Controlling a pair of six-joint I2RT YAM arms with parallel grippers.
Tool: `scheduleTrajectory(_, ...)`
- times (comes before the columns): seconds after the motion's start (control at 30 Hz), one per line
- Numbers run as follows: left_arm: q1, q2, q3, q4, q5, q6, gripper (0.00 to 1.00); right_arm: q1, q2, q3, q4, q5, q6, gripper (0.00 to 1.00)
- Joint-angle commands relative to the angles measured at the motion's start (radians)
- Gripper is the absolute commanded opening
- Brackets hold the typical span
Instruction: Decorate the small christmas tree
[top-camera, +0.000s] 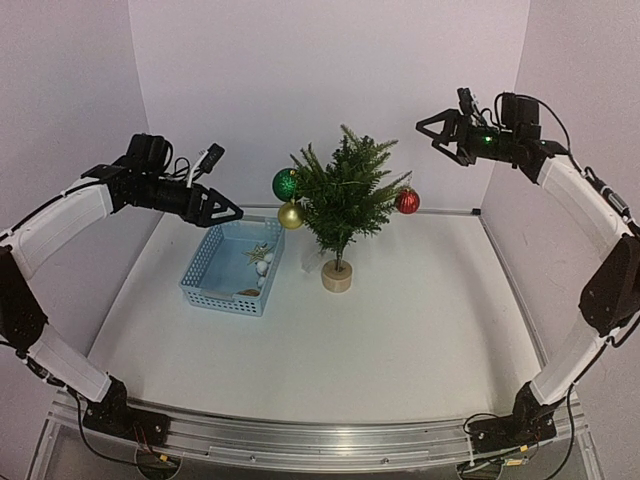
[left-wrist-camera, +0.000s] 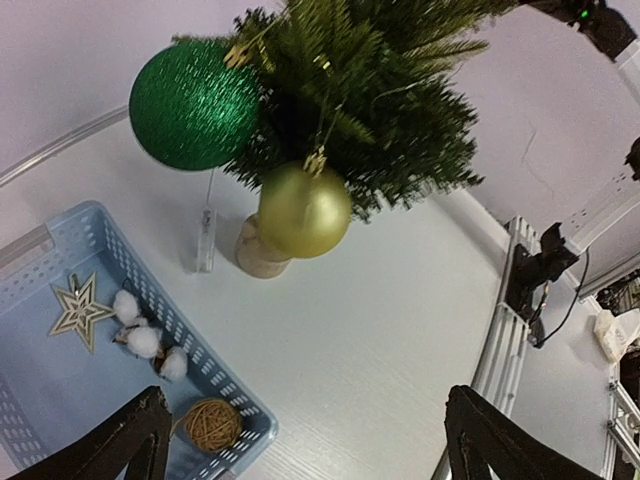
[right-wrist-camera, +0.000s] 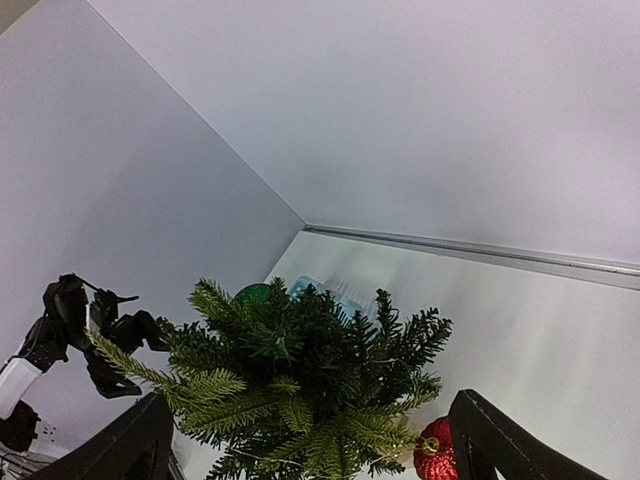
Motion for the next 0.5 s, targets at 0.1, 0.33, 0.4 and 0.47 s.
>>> scheduleTrajectory(0.1,-0.033,0.172,-0.068,-0.039,-0.303,0.066,0.73,0.006,-0.037,0.040,0.014,0.019,-0.026,0.95)
scheduleTrajectory(0.33,-0.091,0.375,-0.019,0.068,-0.345,0.011,0.68,0.006,-0.114,-0.020,0.013,0.041,-0.043,0.95)
scheduleTrajectory(0.4,-0.091,0.434,0.018,0.077,-0.366,-0.029,0.64,0.006,-0.131,-0.038,0.013,0.044,-0.049,0.95)
scheduleTrajectory(0.47,-0.087,0.494,0.064,0.072,-0.392,-0.063,0.61,0.007,-0.144,-0.053,0.012,0.046,-0.054,0.95)
